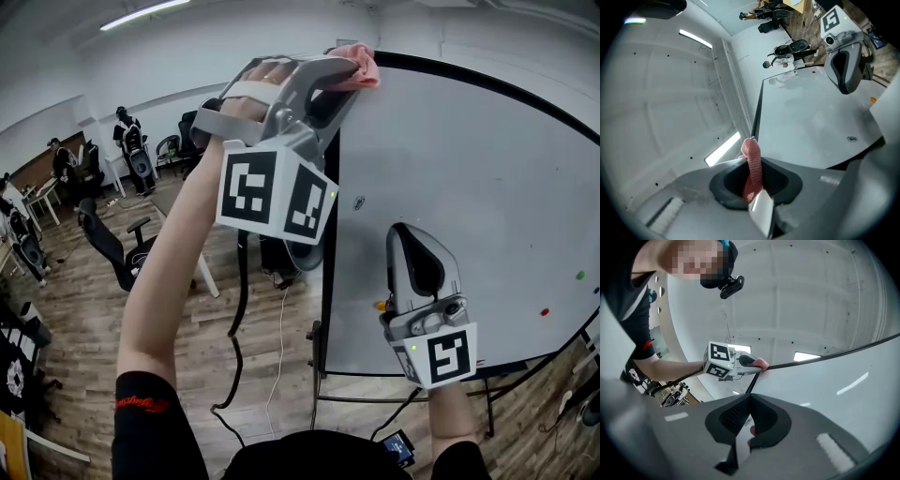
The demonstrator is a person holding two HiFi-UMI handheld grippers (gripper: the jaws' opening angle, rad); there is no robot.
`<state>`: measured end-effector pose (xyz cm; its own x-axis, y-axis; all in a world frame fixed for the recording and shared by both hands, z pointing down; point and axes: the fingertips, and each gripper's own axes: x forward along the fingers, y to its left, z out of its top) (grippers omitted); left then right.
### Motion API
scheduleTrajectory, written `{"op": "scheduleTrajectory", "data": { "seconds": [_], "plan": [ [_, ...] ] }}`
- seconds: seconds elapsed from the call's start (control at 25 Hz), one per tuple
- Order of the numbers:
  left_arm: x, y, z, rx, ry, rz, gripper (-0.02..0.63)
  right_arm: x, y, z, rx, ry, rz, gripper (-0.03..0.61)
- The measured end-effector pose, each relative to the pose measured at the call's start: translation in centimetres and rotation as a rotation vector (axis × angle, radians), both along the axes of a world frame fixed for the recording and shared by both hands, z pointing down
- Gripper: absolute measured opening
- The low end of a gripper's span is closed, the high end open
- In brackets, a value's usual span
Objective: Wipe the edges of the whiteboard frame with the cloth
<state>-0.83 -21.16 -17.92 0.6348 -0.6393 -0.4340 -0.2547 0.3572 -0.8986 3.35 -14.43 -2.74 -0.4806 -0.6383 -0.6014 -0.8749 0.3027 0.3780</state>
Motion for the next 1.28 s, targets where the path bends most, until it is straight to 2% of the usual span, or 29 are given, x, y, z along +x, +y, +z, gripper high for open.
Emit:
{"op": "scheduleTrajectory", "data": {
  "seconds": [0.64, 0.96, 1.28],
  "plan": [
    [-0.2, -0.9, 1.6, -0.054, 0.006, 0.003, 0.054, -0.2, -0.3, 1.6, -0.06, -0.017, -0.012, 0.002],
    [0.0, -1.1, 2.9, -0.048, -0.022, -0.03, 0.052, -0.5, -0.1, 2.2, -0.074, -0.004, -0.013, 0.002],
    [0.3, -1.3, 3.7, 0.003, -0.08, -0.123, 0.052, -0.6, 0.3, 2.7, -0.089, -0.003, -0.012, 0.002]
  ]
}}
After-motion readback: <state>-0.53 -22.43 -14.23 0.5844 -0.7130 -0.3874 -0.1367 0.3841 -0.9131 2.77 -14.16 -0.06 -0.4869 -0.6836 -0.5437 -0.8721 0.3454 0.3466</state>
